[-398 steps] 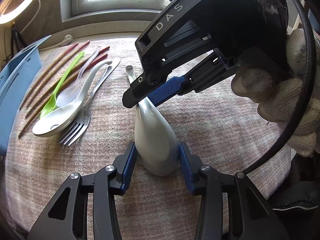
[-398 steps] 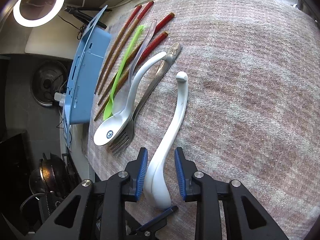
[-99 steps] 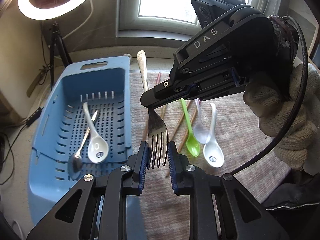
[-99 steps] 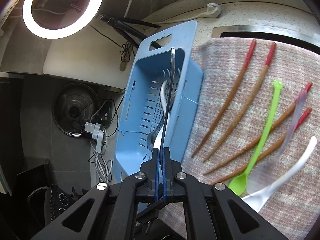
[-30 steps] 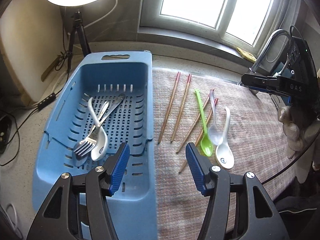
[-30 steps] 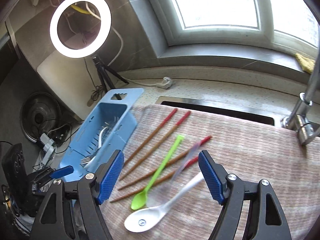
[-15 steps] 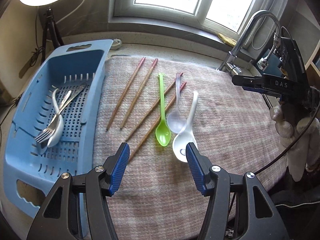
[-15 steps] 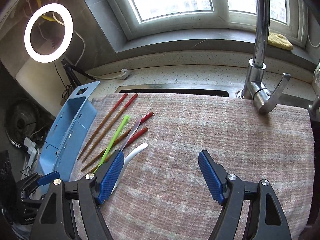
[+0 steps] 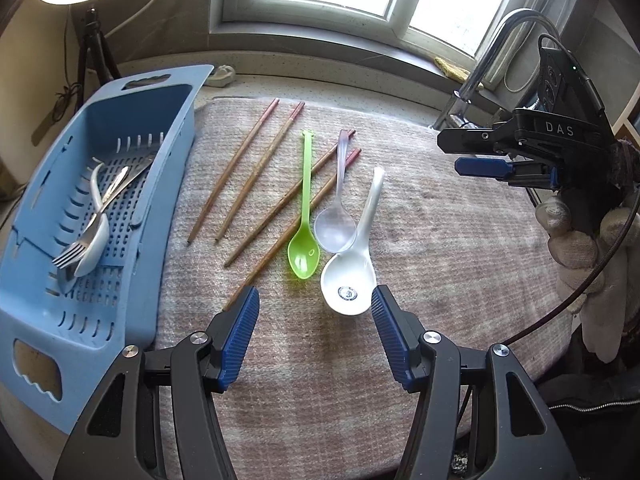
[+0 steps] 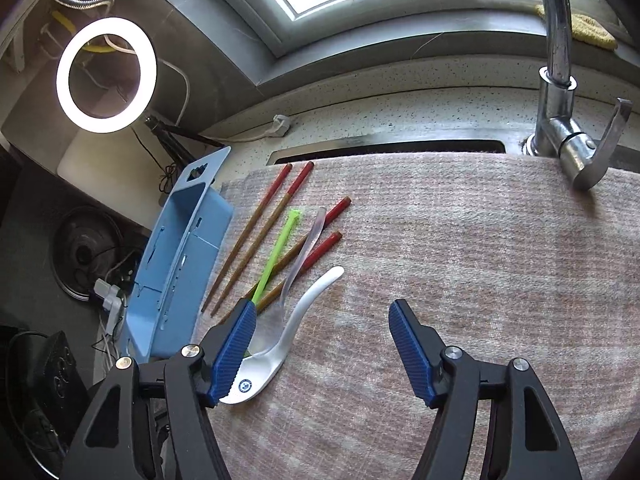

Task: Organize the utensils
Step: 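Move the left tool to the white ceramic spoon with the blue logo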

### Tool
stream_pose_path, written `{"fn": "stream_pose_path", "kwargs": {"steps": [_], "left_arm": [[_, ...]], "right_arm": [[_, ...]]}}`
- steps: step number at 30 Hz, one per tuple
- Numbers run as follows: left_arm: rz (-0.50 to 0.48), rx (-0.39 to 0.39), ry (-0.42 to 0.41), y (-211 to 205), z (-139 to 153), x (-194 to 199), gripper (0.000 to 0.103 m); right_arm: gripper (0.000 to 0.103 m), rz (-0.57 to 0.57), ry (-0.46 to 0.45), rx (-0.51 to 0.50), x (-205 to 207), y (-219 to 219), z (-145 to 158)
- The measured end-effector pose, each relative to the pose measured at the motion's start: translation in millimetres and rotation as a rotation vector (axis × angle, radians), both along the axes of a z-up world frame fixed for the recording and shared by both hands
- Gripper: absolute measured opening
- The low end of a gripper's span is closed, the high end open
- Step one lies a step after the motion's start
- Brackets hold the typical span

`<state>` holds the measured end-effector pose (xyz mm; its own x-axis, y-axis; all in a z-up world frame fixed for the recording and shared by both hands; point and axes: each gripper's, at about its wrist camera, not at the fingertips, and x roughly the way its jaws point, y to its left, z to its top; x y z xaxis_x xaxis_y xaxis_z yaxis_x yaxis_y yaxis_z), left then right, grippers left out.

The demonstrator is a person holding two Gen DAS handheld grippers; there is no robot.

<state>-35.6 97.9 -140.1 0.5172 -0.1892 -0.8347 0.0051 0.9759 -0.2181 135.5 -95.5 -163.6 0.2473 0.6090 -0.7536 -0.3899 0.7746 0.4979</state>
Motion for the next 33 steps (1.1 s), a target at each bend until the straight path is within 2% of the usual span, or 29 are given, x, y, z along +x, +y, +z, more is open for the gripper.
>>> {"fn": "stream_pose_path", "kwargs": {"steps": [7, 18, 26, 33], "left_arm": [[-0.015, -0.004, -0.009, 3.9, 3.0, 7.6, 0.058], [-0.086, -0.035, 0.023, -9.8, -8.9, 7.2, 0.058], [-0.099, -0.056, 0.049, -18.3, -18.6, 8.5, 0.058], [-0.093, -0.04, 0.058, -19.7, -29.5, 11.1, 0.058]], "right_arm": [[0.053, 0.021, 0.064, 0.038, 12.8, 25.2, -1.9], [0.044, 0.023, 0.222, 0.046, 10.3, 34.0, -42.5], [0.038, 0.05, 0.264, 0.052, 7.2, 46.9, -58.4], [0.037, 0.039, 0.284, 0.046, 11.5, 55.2, -67.1]]}}
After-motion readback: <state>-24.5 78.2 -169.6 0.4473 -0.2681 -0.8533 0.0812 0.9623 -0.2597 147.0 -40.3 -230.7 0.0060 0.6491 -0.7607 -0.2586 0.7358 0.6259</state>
